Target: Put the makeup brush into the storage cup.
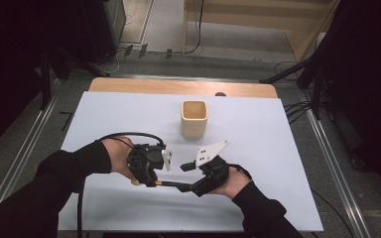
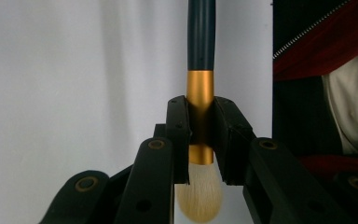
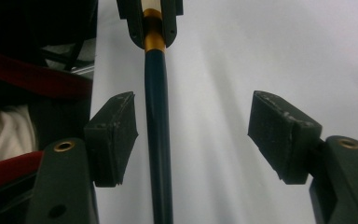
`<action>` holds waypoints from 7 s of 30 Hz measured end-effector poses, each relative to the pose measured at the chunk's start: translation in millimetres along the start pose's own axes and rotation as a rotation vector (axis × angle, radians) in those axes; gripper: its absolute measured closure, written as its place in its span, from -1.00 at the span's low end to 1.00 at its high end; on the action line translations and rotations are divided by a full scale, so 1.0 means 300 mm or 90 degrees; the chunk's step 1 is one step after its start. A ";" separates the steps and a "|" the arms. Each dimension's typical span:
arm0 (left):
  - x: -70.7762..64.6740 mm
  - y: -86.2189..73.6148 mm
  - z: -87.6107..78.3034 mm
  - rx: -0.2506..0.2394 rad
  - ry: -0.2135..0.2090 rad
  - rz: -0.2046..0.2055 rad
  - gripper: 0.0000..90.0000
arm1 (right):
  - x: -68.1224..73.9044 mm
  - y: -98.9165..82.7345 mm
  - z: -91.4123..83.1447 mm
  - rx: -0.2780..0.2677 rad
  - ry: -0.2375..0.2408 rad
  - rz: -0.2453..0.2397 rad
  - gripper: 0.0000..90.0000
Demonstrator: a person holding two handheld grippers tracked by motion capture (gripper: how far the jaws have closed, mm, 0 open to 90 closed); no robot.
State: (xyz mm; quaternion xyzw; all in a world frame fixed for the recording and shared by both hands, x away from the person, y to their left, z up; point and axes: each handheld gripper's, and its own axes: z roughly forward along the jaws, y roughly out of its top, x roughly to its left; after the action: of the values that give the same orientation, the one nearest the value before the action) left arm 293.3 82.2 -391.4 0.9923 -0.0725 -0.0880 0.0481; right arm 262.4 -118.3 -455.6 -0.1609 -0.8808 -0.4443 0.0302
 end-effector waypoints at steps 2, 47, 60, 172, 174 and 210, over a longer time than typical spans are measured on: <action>0.002 0.007 -0.005 0.014 0.003 0.003 0.73 | 0.004 0.001 0.011 0.007 0.015 0.006 -0.22; 0.059 -0.029 -0.006 -0.032 -0.019 -0.054 0.20 | -0.005 0.005 0.085 0.039 0.074 0.039 0.75; 0.080 -0.141 -0.054 -0.223 0.013 -0.137 -0.33 | -0.034 -0.030 -0.005 -0.002 0.036 0.069 0.75; -0.006 -0.192 0.127 -0.853 -0.039 -0.482 0.55 | -0.005 -0.068 -0.020 -0.290 -0.006 0.223 0.74; -0.004 -0.192 0.128 -0.854 -0.044 -0.478 0.59 | -0.004 -0.068 -0.015 -0.284 -0.005 0.221 0.74; -0.013 -0.245 0.038 -0.763 -0.064 -0.385 0.74 | 0.032 -0.033 0.017 -0.205 -0.011 0.094 -0.33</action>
State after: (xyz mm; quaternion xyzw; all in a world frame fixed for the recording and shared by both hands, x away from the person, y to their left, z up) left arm 297.4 154.3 -410.1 0.7654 0.2677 -0.1684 0.5605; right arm 250.8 -117.4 -464.5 -0.2315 -0.7844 -0.5747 0.0287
